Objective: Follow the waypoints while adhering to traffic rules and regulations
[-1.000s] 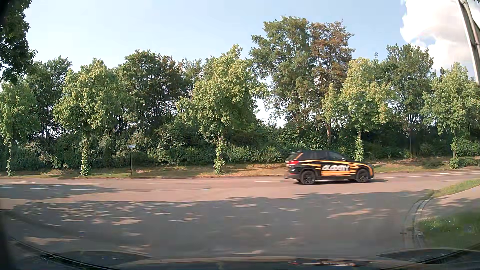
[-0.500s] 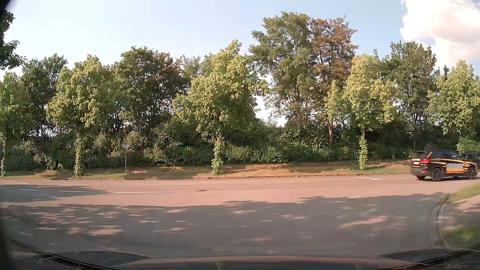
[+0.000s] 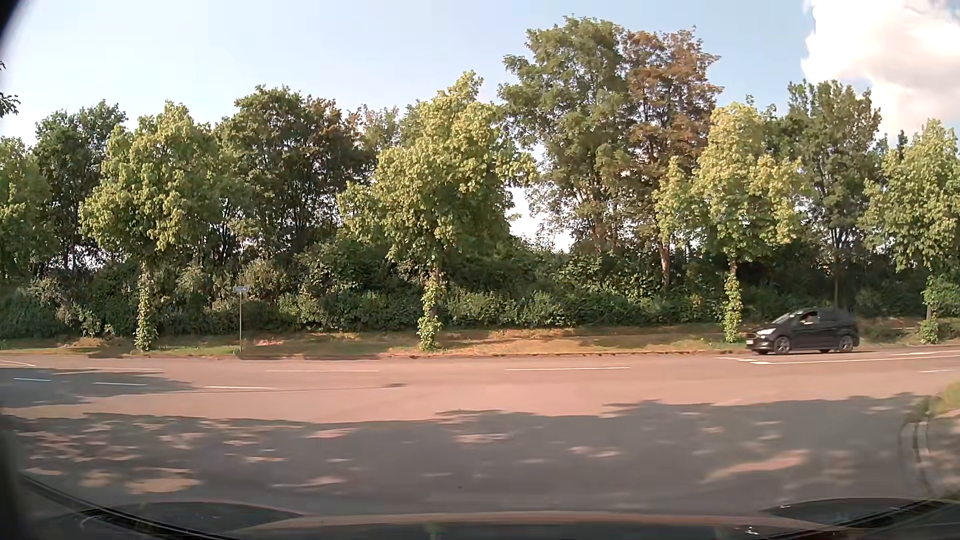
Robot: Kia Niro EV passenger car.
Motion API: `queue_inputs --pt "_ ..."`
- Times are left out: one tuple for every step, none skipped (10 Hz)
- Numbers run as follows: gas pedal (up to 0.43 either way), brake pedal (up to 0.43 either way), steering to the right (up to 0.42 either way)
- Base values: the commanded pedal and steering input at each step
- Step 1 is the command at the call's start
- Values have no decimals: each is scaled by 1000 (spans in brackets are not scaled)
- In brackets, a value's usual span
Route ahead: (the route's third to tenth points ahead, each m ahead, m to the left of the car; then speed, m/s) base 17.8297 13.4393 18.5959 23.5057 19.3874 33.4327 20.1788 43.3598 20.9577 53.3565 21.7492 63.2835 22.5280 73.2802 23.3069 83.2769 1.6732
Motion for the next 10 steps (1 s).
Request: queue_inputs --pt "0 104 6" --pt "0 104 6" --pt "0 104 6" --pt "0 104 6" --pt "0 104 6" --pt "0 104 5" --pt "0 110 5" --pt "0 116 5" --pt "0 128 5" --pt "0 128 5"
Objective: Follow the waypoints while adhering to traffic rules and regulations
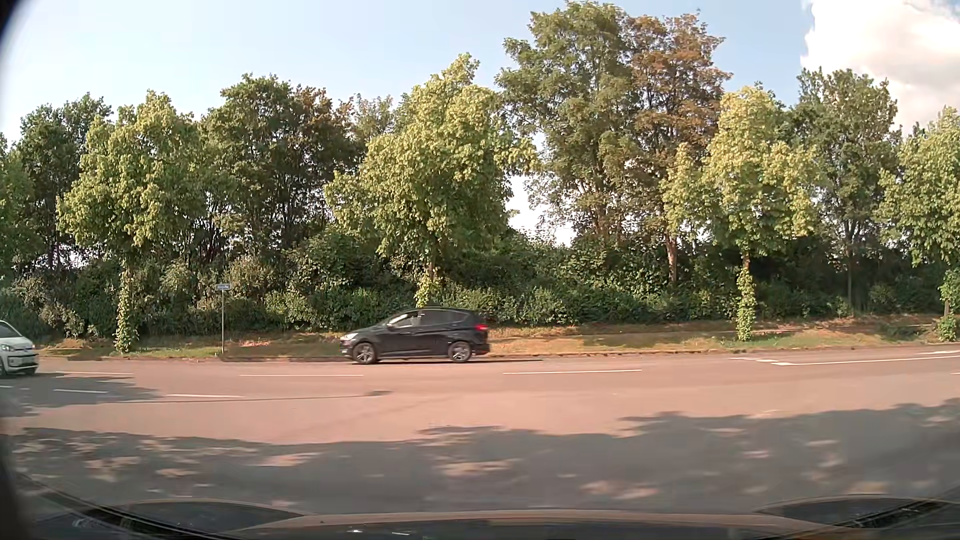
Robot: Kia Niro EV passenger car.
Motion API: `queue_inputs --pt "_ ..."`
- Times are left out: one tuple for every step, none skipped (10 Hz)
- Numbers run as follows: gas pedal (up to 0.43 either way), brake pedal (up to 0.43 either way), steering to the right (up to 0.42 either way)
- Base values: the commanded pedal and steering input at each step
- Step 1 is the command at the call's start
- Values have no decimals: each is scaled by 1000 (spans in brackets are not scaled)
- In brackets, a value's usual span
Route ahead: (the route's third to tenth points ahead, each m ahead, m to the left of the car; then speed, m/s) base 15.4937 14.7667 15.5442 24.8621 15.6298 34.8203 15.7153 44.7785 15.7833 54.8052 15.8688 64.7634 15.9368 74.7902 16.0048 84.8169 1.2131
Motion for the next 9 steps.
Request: queue_inputs --pt "0 134 5" --pt "0 134 5" --pt "0 134 5" --pt "0 134 5" --pt "0 134 5" --pt "0 128 5" --pt "0 110 5" --pt "0 98 5" --pt "0 61 5"
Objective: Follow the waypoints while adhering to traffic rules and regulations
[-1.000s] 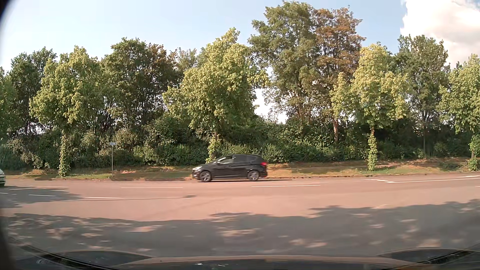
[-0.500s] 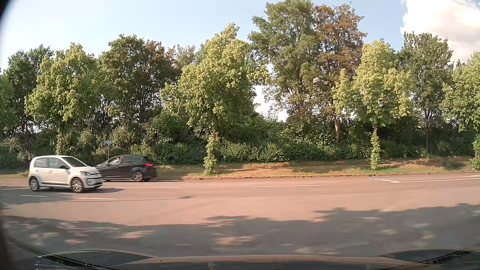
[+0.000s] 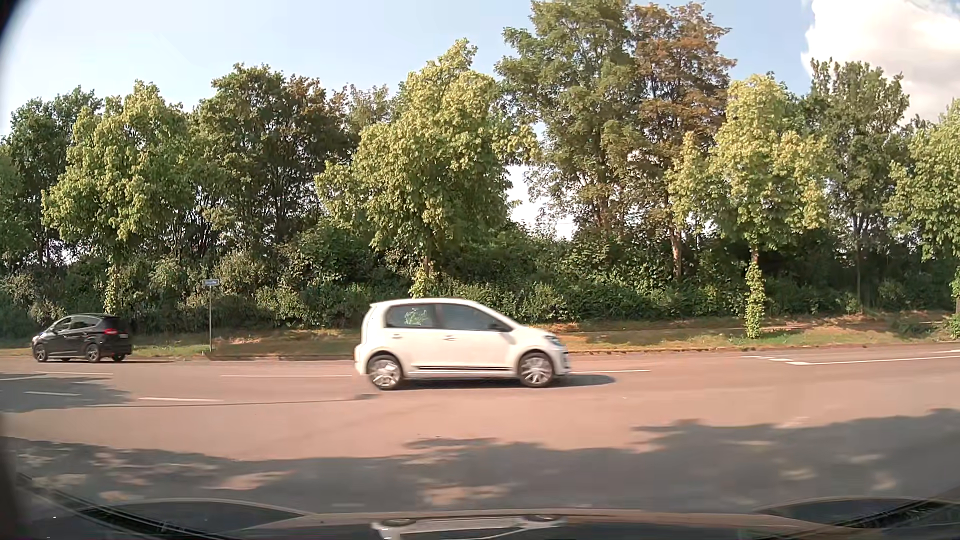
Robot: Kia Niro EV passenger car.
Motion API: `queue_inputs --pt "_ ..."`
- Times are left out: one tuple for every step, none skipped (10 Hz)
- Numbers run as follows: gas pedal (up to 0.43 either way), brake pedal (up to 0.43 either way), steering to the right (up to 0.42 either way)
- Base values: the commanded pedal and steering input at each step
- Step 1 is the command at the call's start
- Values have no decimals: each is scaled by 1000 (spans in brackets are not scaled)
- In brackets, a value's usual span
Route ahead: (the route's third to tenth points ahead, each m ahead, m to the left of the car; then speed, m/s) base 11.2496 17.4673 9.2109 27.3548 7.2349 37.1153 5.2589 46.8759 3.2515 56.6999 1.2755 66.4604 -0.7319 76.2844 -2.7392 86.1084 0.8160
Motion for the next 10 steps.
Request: queue_inputs --pt "0 24 5" --pt "0 18 5" --pt "0 18 5" --pt "0 12 5" --pt "0 12 5" --pt "0 18 5" --pt "0 49 5" --pt "0 104 5" --pt "0 140 5" --pt "0 146 5"
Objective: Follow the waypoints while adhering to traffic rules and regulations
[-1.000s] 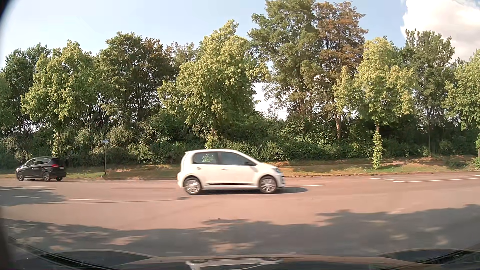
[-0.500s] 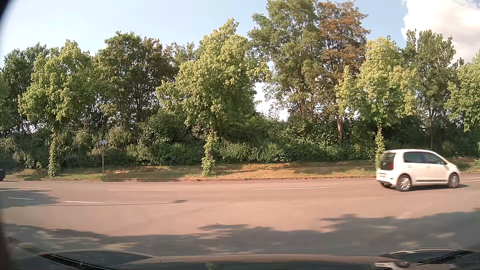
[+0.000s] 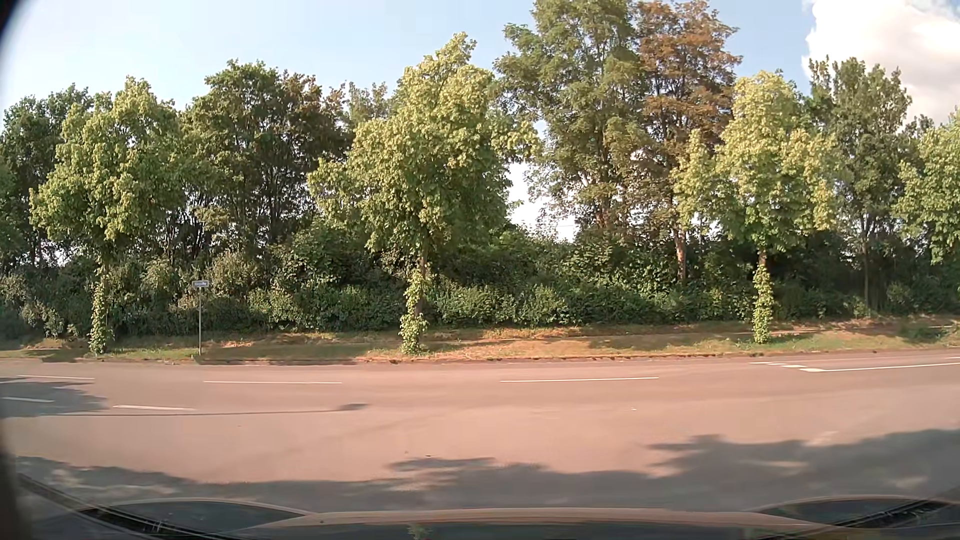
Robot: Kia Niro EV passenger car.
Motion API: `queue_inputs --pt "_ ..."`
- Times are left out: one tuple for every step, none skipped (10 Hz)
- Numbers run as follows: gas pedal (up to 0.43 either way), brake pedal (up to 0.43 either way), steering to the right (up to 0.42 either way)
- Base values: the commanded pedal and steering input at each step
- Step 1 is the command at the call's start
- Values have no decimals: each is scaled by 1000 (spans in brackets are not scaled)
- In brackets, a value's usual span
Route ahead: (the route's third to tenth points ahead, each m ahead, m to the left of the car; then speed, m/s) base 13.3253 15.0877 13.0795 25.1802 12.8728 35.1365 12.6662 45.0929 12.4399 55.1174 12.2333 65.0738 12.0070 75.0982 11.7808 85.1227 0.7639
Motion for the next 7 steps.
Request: queue_inputs --pt "0 171 5" --pt "0 183 5" --pt "0 207 5" --pt "0 226 5" --pt "0 220 5" --pt "0 220 5" --pt "0 220 5"
